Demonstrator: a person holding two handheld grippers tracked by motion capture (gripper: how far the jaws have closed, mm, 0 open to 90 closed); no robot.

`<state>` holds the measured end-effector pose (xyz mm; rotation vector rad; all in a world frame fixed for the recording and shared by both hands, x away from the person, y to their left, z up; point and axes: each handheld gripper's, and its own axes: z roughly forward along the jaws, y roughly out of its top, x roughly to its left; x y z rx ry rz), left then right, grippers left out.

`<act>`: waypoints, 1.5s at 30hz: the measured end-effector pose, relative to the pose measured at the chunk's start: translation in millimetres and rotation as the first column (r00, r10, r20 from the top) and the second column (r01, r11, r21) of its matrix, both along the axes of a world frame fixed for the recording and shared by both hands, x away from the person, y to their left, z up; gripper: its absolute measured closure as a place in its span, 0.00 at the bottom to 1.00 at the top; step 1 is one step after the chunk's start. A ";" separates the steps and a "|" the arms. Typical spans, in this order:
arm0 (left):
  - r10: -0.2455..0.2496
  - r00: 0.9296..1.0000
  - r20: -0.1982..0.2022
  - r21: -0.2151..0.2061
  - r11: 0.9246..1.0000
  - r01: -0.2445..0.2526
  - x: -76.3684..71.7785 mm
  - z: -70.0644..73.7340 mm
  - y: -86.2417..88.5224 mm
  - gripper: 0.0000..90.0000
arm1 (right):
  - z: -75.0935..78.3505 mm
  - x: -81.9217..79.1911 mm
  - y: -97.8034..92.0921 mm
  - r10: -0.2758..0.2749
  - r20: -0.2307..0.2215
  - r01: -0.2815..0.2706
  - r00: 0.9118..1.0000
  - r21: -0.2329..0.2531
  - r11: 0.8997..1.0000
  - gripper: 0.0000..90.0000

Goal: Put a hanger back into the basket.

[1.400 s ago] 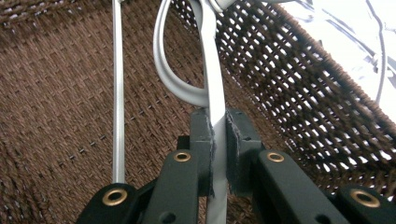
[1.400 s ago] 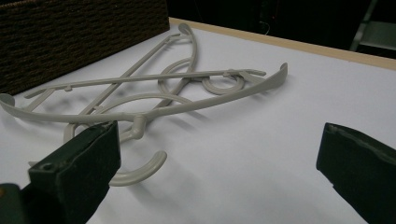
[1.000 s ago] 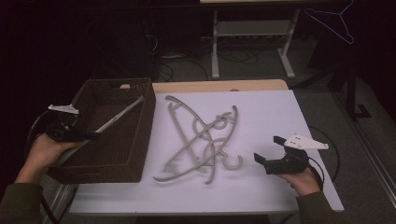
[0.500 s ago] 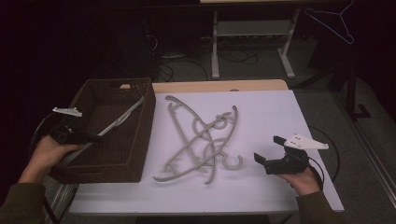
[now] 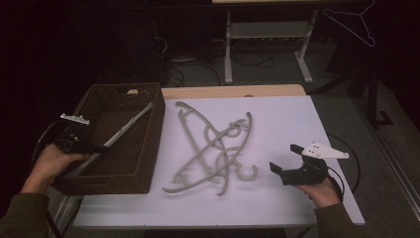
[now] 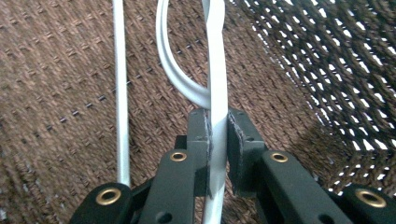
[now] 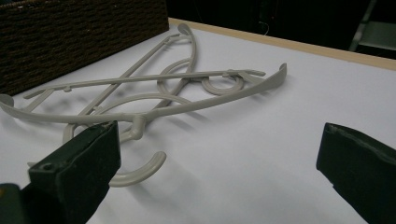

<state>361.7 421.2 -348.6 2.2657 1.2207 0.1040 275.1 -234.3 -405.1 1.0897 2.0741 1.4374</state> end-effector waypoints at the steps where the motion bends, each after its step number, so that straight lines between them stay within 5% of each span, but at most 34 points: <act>1: 0.011 1.000 0.007 -0.003 1.000 -0.011 -0.1 -0.4 -0.1 0.85 | 0.0 0.0 0.0 0.000 0.000 0.000 1.000 0.000 1.000 0.00; 3: 0.018 1.000 0.021 -0.042 0.999 -0.017 0.0 0.7 2.5 0.75 | 0.2 0.1 -0.3 0.001 0.002 -0.001 1.000 0.000 1.000 0.00; 16: 0.024 0.989 0.143 -0.145 0.989 -0.002 -5.4 17.7 -2.6 0.51 | 0.7 -0.1 0.3 -0.001 0.001 0.001 1.000 0.000 1.000 0.00; 24: 0.037 0.972 0.233 -0.217 0.976 0.015 -9.3 32.9 -19.1 0.38 | 2.0 -0.4 0.6 0.001 0.007 -0.001 1.000 0.000 1.000 0.00; 29: 0.035 0.955 0.296 -0.243 0.969 0.040 -11.9 41.4 -36.2 0.30 | 3.9 -0.2 -0.7 0.000 0.012 0.000 1.000 0.006 1.000 0.00; 38: -0.003 0.940 0.341 -0.239 0.967 0.090 -11.5 48.3 -59.3 0.20 | 4.1 -0.2 -0.4 0.001 0.013 -0.001 1.000 0.006 1.000 0.00; 45: -0.018 0.914 0.404 -0.241 0.963 0.125 -11.9 52.9 -79.2 0.13 | 4.2 0.0 -0.9 0.000 0.016 0.000 1.000 0.006 1.000 0.00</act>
